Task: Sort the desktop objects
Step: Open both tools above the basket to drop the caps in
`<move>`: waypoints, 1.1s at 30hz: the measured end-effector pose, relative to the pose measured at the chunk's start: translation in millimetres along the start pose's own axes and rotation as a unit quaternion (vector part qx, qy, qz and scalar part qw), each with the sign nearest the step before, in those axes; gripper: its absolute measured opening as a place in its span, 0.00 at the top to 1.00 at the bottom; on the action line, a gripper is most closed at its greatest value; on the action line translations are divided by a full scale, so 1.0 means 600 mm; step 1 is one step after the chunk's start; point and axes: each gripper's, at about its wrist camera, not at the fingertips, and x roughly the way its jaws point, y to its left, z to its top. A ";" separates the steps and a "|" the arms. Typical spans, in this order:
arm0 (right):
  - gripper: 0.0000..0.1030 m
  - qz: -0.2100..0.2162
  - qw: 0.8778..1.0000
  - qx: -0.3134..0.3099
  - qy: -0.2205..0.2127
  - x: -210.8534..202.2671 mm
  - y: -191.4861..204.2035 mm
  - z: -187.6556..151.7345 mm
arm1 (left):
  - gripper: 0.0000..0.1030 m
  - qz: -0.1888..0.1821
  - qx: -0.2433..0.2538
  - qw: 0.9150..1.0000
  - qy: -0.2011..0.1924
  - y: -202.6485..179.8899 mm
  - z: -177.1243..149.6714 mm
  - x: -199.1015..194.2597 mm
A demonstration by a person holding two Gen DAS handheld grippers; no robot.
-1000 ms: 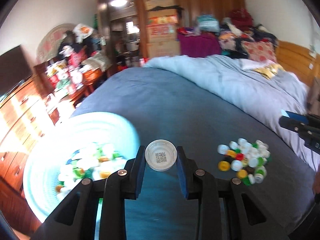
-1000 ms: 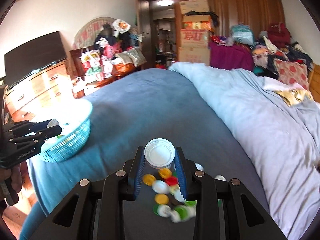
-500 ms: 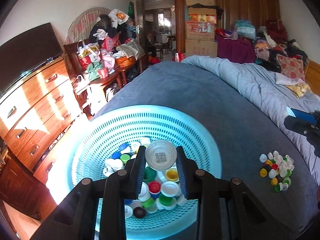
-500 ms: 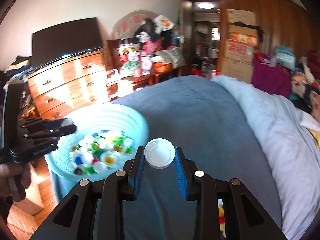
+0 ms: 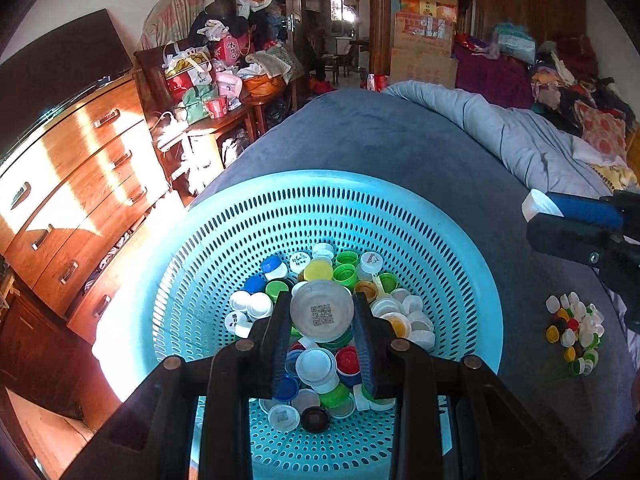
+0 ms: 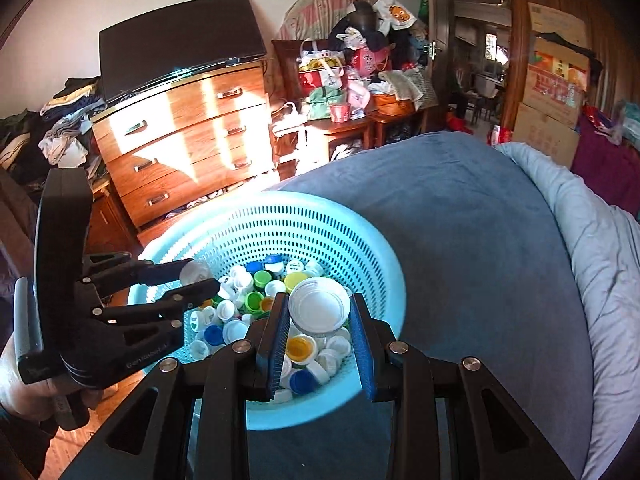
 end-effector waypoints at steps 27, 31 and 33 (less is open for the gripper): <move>0.06 -0.031 0.998 0.021 -0.045 -0.044 -0.030 -0.040 | 0.37 0.004 0.030 0.999 -0.037 -0.078 -0.004 -0.029; 0.06 -0.055 0.993 0.081 -0.066 -0.105 -0.079 -0.184 | 0.37 -0.071 0.104 0.990 -0.062 -0.197 -0.050 -0.062; 0.06 -0.074 0.989 0.112 -0.062 -0.136 -0.110 -0.274 | 0.36 -0.120 0.143 0.981 -0.056 -0.265 -0.091 -0.065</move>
